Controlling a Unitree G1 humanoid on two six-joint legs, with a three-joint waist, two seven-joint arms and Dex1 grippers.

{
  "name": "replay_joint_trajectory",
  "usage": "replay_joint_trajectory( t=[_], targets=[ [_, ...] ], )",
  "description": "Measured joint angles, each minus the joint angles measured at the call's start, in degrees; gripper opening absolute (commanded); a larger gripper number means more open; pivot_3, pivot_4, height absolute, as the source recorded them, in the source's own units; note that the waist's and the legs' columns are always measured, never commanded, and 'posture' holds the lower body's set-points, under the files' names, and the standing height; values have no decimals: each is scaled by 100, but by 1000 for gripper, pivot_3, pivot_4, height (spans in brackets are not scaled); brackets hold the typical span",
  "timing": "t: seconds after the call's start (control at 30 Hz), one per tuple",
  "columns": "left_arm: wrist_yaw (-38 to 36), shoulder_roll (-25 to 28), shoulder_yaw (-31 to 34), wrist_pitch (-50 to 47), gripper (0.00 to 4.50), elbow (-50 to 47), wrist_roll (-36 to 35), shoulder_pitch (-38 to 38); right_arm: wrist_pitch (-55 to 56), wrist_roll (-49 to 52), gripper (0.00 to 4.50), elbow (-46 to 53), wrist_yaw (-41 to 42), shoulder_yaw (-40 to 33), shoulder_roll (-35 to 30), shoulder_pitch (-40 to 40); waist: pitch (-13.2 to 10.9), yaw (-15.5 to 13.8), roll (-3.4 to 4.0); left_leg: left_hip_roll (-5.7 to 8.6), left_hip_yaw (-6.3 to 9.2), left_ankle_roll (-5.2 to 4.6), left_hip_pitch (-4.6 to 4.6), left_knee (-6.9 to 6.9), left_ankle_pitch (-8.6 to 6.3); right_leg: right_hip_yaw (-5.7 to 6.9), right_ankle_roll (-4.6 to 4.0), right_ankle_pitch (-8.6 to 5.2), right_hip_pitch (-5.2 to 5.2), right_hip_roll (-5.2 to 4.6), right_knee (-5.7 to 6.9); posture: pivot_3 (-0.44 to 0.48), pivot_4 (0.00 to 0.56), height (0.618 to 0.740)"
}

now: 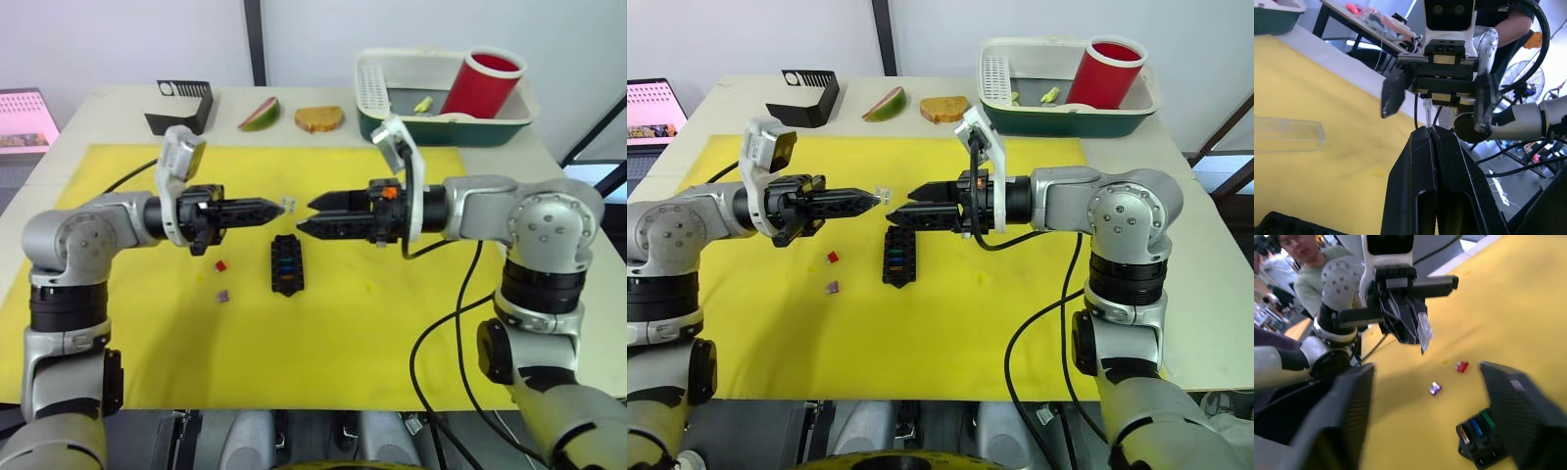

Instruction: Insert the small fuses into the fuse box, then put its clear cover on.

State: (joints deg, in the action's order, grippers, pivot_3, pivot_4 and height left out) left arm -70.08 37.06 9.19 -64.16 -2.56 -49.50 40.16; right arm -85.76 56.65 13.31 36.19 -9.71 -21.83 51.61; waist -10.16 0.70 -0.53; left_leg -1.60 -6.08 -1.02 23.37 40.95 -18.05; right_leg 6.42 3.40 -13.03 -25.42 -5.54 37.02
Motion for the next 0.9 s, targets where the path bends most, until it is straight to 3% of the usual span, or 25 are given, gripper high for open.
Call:
replay_joint_trajectory(
  t=[0.3, 0.43, 0.73, 0.83, 0.9],
  targets=[
    [-10, 51, -172, 100, 0, 2, -1, 5, -102, 291, 3235, -148, -389, -94, 197, 104, 0, 11, 0, -1, 1, 0, 0, 0, 0, 0, 0, 0, 0, 0, -1, 0, 150, 740],
    [-10, 62, -173, 115, 0, 7, -1, 5, -106, 350, 1953, -151, -485, -90, 208, 109, 0, 12, 0, -1, 0, 0, 0, 0, 0, 0, 0, 0, 0, 1, -1, 0, 150, 740],
    [-11, 106, -177, 206, 0, 20, 0, 5, -105, 495, 1953, -169, -607, -81, 203, 109, 0, 11, 0, -1, 0, 0, 0, 0, 0, 0, 0, 0, 0, 0, -1, 0, 150, 740],
    [-11, 120, -179, 218, 0, 20, -1, 4, -105, 521, 1104, -169, -617, -79, 198, 109, 0, 12, 0, -1, 1, 0, 0, 0, 0, 0, 0, 0, 0, 0, -2, 0, 150, 740],
    [-29, 120, -179, 220, 0, 20, -11, 4, -103, 536, 154, -170, -651, -78, 191, 109, 0, 11, 0, -1, 1, 0, 0, 0, 0, 0, 0, 0, 0, 0, -2, 0, 150, 740]
  ],
)
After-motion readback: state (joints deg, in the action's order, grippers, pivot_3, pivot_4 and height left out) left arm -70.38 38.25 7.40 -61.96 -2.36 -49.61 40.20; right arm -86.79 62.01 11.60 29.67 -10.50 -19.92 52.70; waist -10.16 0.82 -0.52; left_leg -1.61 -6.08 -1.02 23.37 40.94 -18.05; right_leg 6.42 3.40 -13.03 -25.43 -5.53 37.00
